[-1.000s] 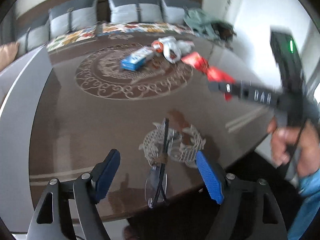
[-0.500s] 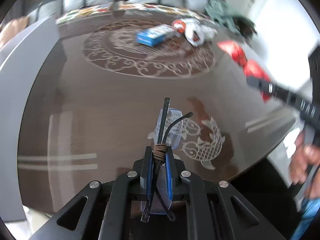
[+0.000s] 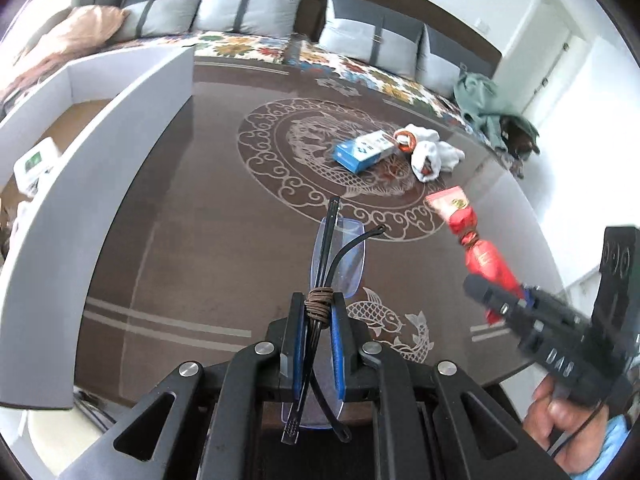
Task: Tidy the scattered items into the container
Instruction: 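Carry the glasses and red packet over the cardboard box with both tools, then open both tools to drop the glasses and red packet into the box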
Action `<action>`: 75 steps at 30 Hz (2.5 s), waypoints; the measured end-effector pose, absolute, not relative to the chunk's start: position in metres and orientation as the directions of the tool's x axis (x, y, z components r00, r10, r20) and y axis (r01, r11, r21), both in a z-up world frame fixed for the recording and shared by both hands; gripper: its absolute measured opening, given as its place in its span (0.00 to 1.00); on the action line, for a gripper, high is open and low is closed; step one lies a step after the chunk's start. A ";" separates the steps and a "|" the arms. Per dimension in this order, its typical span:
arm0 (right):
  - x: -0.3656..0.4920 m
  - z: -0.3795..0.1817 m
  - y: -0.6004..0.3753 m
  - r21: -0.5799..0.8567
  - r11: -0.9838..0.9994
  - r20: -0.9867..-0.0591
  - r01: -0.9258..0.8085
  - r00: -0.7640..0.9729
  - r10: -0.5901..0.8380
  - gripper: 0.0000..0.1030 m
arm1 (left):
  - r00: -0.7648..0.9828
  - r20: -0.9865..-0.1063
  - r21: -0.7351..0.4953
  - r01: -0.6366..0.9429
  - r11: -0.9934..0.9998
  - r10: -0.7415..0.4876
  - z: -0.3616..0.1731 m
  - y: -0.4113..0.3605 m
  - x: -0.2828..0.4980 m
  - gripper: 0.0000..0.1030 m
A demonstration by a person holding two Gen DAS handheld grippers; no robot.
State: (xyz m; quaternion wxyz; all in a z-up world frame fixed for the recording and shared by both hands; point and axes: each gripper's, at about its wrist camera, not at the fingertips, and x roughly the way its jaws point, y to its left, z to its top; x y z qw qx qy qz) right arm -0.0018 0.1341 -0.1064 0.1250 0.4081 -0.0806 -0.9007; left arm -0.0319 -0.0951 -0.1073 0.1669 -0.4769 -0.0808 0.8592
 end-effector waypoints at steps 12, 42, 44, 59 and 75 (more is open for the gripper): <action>-0.015 -0.079 0.069 0.234 -0.930 -0.695 0.285 -0.620 -0.365 0.30 | -0.558 -0.752 -0.333 -0.136 -0.933 0.350 -0.076 -0.142 -0.033 0.11; -0.042 -0.036 -0.056 0.205 -0.832 -0.667 0.516 -0.548 -0.505 0.30 | -0.660 -0.722 -0.360 0.102 -0.928 0.207 -0.044 -0.281 -0.039 0.11; -0.045 -0.033 -0.066 0.201 -0.822 -0.664 0.532 -0.543 -0.514 0.30 | -0.665 -0.719 -0.363 0.108 -0.926 0.204 -0.042 -0.287 -0.044 0.11; -0.172 -0.007 -0.173 0.148 -0.776 -0.636 0.613 -0.542 -0.549 0.30 | -0.684 -0.719 -0.360 0.217 -0.908 0.122 -0.023 -0.360 -0.159 0.11; -0.310 -0.080 -0.226 0.346 -0.841 -0.775 0.416 -0.379 -0.506 0.52 | -0.505 -0.858 -0.278 0.303 -0.912 0.095 -0.098 -0.411 -0.260 0.72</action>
